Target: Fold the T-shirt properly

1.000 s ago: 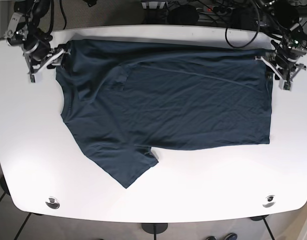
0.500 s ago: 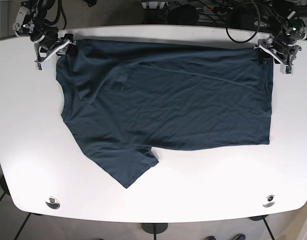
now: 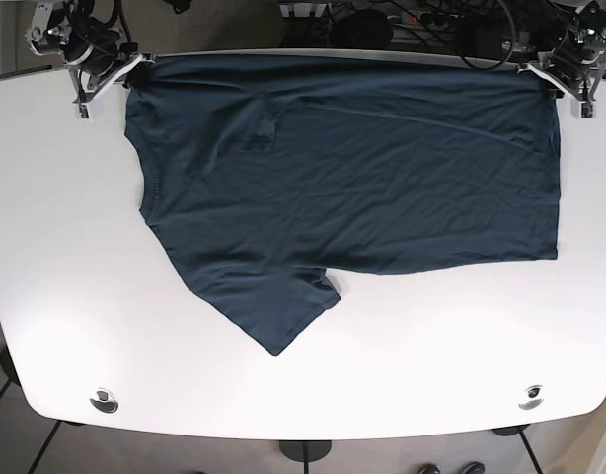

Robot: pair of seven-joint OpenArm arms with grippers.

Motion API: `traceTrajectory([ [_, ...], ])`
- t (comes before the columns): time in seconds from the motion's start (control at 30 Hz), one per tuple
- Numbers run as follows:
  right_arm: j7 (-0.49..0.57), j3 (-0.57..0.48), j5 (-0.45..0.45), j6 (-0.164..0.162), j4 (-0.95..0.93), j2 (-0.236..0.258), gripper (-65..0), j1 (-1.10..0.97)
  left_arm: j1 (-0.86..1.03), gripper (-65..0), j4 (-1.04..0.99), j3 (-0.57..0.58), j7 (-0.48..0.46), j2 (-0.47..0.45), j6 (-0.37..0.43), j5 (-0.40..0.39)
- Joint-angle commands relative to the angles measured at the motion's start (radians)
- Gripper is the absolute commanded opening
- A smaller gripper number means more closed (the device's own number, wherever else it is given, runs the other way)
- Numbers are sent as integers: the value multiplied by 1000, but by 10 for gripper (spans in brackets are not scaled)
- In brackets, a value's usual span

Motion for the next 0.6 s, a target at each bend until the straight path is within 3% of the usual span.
traceTrajectory([
  [0.03, 13, 10, 5, -2, 14, 14, -629, -3, 7, -581, 17, -11, -12, -32, 6, 1],
  [0.13, 13, 10, 5, 0, 14, 15, -628, -3, 7, -522, 17, -8, -9, -36, 6, 1],
  [0.23, 13, 10, 5, 2, 20, 18, -625, -3, 5, -321, 21, -13, -4, -38, 6, 1],
  [0.27, 13, 10, 6, 2, 20, 20, -623, -3, 5, -281, 21, -14, -4, -38, 6, -1],
  [0.37, 13, 10, 6, 2, 38, 21, -623, -5, 7, -271, 60, -16, 46, -79, 6, -7],
  [0.47, 13, 10, 6, 0, 86, 21, -612, -17, 8, -267, 130, -22, 105, -88, 6, -117],
  [0.6, 13, 10, 15, -2, 118, 17, -452, -16, 28, -267, 209, -25, 109, -111, 6, -238],
])
